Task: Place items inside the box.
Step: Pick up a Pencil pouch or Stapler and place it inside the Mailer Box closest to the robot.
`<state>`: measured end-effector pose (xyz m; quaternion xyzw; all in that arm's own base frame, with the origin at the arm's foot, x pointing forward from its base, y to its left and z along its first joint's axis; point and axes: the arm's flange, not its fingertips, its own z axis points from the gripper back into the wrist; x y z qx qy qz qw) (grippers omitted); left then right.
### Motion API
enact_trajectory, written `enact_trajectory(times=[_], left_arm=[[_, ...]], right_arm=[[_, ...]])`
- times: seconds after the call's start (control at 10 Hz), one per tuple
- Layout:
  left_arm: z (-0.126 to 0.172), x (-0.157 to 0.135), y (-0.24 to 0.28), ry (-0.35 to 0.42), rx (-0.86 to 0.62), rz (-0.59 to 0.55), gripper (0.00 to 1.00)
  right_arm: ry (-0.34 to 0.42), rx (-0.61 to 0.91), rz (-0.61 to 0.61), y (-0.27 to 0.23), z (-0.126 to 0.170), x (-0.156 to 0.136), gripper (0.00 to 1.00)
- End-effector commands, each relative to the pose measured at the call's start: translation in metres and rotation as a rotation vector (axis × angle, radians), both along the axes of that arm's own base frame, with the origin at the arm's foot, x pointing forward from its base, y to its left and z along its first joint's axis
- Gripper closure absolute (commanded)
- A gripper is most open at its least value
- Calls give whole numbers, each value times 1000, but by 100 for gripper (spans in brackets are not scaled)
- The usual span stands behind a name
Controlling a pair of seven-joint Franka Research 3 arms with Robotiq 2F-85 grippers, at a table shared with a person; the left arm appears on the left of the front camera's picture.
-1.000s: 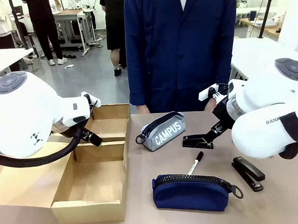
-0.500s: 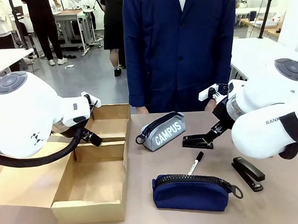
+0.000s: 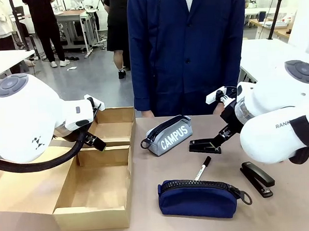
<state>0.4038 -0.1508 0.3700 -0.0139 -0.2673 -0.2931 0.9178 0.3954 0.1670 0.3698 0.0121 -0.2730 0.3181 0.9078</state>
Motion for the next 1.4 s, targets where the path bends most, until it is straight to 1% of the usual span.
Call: enact_trajectory(times=[0.0, 0.1, 0.2, 0.3, 0.4, 0.5, 0.6, 0.7, 0.8, 0.9, 1.0, 1.1, 1.2, 1.3], left_arm=[[0, 0, 0, 0, 0, 0, 0], [26, -14, 13, 5, -36, -48, 0], [64, -34, 24, 6, -96, -32, 0], [110, -59, 34, 20, -155, 57, 0], [143, -81, 46, 8, -219, 49, 0], [163, -96, 67, 12, -272, 54, 0], [173, -100, 91, 86, -365, 53, 0], [179, -99, 132, 200, -507, -11, 0], [181, -95, 187, 251, -694, 32, 0], [173, -95, 242, 252, -868, 98, 0], [159, -103, 296, 236, -1020, 149, 0], [141, -116, 325, 215, -1159, 215, 0], [127, -112, 331, 197, -1266, 282, 0], [112, -116, 328, 187, -1343, 335, 0]], right_arm=[[0, 0, 0, 0, 0, 0, 0], [36, 17, -29, -8, 35, -3, 0], [34, 59, -127, -19, 83, -12, 0], [52, 149, -220, -33, 135, -30, 0], [103, 233, -217, -49, 166, -49, 0], [175, 337, -204, -70, 185, -66, 0], [297, 492, -189, -103, 193, -79, 0], [354, 669, -208, -144, 192, -96, 0], [357, 868, -247, -198, 181, -118, 0], [357, 1022, -283, -250, 164, -134, 0], [336, 1158, -345, -298, 144, -147, 0], [319, 1268, -417, -336, 123, -158, 0], [304, 1364, -499, -365, 99, -168, 0], [301, 1422, -575, -386, 79, -172, 0]])
